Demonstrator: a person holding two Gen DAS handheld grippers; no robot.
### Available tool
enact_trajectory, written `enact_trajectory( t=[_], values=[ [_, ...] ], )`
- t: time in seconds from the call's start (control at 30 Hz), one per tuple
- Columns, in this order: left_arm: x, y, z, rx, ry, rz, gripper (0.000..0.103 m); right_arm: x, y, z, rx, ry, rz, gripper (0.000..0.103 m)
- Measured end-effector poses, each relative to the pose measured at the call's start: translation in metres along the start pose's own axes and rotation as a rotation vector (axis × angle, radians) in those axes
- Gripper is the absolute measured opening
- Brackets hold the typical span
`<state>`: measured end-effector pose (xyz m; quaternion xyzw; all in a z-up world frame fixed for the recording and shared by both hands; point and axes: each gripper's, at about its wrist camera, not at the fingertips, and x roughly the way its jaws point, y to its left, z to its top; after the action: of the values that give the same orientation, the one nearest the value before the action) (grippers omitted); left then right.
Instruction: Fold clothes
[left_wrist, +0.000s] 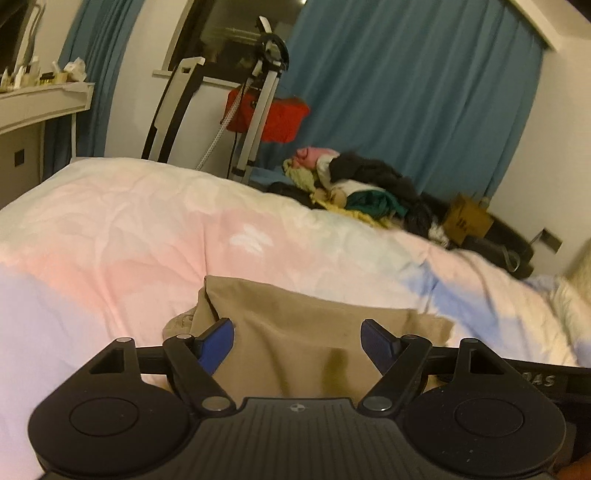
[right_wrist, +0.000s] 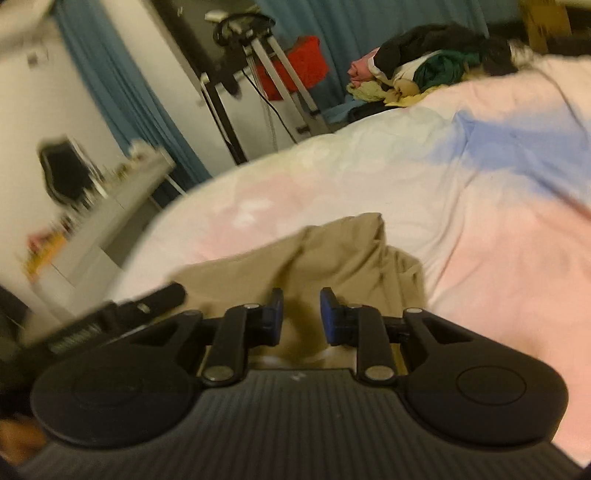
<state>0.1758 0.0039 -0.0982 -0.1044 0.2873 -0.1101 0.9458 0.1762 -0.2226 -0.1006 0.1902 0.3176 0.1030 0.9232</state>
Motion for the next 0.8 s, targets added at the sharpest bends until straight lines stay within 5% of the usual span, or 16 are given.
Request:
enact_trajectory(
  t=[0.17, 0.3, 0.63, 0.8],
  values=[
    [0.034, 0.007, -0.007, 0.015, 0.079, 0.057, 0.076, 0.035, -0.004, 0.005, 0.003, 0.019, -0.039, 0.022],
    [0.032, 0.004, -0.007, 0.053, 0.069, 0.07, 0.076, 0.041, -0.004, 0.001, 0.0, 0.014, -0.055, 0.021],
    [-0.036, -0.013, -0.019, 0.097, 0.007, 0.024, 0.074, -0.037, 0.034, -0.018, -0.119, -0.085, -0.065, 0.025],
    [-0.065, -0.015, -0.031, 0.076, 0.015, 0.015, 0.075, -0.056, 0.038, -0.025, -0.116, -0.06, -0.054, 0.025]
  ],
)
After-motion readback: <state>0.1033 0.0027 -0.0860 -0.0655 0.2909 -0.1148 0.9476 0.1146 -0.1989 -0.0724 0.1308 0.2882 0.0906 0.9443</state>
